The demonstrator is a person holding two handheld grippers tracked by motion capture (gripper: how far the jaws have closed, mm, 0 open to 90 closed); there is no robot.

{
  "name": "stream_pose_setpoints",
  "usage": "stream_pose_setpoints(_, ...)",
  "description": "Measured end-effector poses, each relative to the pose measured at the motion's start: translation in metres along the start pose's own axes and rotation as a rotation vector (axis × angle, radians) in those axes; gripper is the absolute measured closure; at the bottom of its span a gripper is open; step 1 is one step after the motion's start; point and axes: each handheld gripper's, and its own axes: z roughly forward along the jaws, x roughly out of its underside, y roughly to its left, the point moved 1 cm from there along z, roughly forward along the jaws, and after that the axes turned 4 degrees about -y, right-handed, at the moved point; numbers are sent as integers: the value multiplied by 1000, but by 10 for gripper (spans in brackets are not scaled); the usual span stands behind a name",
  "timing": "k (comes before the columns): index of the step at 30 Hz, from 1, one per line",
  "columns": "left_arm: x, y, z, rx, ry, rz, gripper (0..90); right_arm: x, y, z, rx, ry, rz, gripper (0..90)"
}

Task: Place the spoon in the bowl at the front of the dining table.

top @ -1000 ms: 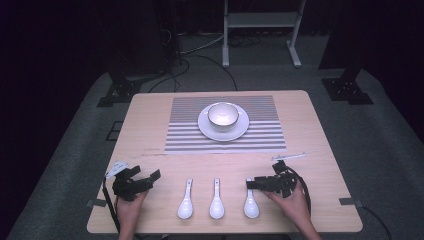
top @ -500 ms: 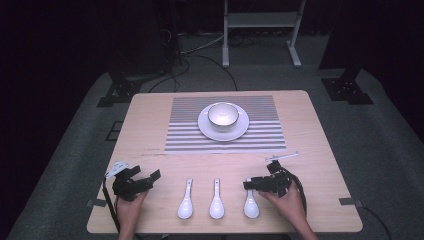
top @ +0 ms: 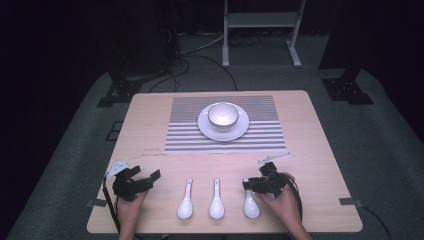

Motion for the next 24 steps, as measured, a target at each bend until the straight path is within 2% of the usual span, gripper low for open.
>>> stream_pose_setpoints(5,0,0,0,-2,1,1,10,-1,0,1,6,9,-7,643)
stream_pose_setpoints(10,0,0,0,-3,2,0,10,-2,4,2,32,15,-17,676)
stream_pose_setpoints(12,0,0,0,-6,2,-1,10,-2,4,3,21,21,-8,702)
stream_pose_setpoints(19,0,0,0,-6,4,-1,10,-6,5,3,29,63,-21,721)
stream_pose_setpoints(22,0,0,0,-9,5,0,10,-7,6,5,16,82,-31,807)
stream_pose_setpoints(24,0,0,0,-9,4,0,10,-7,6,5,17,82,-34,805)
